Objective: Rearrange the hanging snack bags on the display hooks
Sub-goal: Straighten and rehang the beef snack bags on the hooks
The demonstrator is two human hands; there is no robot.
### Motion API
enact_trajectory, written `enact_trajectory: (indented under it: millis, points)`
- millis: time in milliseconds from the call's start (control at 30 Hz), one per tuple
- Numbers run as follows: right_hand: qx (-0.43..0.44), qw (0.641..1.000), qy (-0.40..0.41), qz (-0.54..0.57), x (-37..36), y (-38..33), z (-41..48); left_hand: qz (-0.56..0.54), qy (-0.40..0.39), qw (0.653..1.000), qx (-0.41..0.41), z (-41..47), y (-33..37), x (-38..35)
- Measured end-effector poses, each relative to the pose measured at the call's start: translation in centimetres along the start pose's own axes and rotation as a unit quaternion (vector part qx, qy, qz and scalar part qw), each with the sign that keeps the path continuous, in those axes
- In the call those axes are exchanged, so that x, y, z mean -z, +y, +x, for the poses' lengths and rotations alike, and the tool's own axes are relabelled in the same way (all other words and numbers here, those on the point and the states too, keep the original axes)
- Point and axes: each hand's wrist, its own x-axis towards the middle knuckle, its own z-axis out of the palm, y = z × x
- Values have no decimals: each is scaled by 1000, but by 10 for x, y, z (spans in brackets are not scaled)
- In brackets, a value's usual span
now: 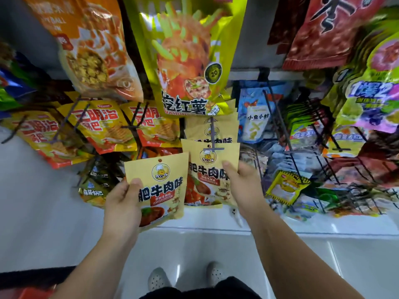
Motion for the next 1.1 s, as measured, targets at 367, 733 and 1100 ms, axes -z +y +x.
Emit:
enact_trajectory:
  millis: [367, 733, 1100]
  points:
    - [21, 999, -2, 27, 7, 4, 7, -21, 27, 999, 16, -19, 0, -15]
    - [28, 999, 44, 14, -12, -8, 52, -19, 26, 999, 36, -21, 0, -29]
    - [242, 938, 142, -203, -4, 10, 53, -30, 28, 998, 45, -6, -7, -48]
